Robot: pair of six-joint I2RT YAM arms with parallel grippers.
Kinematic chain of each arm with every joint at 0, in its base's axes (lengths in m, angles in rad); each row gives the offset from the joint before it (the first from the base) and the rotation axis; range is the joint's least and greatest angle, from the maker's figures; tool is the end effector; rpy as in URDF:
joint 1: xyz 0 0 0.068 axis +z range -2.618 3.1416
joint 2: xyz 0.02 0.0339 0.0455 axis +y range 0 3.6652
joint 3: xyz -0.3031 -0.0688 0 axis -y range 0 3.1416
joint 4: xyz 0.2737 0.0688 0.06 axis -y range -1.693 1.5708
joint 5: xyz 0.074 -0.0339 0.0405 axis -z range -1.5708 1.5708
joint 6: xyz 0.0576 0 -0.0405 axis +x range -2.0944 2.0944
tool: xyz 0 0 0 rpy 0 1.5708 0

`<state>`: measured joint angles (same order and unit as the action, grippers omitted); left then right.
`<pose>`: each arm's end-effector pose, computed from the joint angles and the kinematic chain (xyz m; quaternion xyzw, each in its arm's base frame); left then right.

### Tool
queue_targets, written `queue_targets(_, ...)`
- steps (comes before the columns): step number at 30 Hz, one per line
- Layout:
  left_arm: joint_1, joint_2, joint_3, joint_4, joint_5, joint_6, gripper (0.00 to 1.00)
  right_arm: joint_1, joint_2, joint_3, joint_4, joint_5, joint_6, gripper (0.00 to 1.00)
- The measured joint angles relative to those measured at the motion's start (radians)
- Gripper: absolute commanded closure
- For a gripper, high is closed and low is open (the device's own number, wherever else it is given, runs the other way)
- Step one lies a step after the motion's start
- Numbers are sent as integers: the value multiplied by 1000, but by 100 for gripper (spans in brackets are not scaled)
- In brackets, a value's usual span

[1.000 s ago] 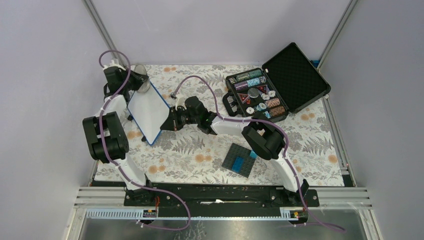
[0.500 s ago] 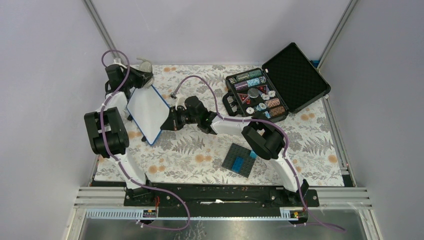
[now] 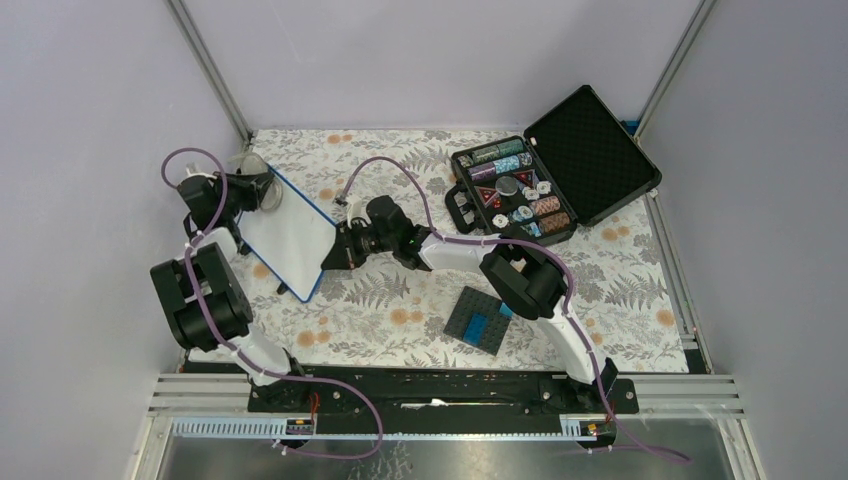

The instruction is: Erase the whiteboard

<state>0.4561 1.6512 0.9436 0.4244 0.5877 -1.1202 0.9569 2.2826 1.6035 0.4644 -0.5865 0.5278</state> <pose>0.3807 0.1512 0.2492 -0.4202 0.6631 -0.4063 0.4676 0.3126 0.4989 0.1918 -0.3359 0.6899 0.5718 0.2903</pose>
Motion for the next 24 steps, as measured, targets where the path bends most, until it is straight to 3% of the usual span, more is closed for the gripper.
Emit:
queue_targets(11,5,-236,-166,-132,-79,11,100,6,0,2,-11,-16,-15,100)
queue_targets(15,6,-210,-225,-113,-75,-28,100,9,0,2,-10,-15,-5,100)
queue_targets(19,9,-160,-174,-119,-73,-29,100,9,0,2,-10,-8,9,100)
queue_targets(24,12,3,52,-167,-123,16,100,9,0,2,-7,-8,9,100)
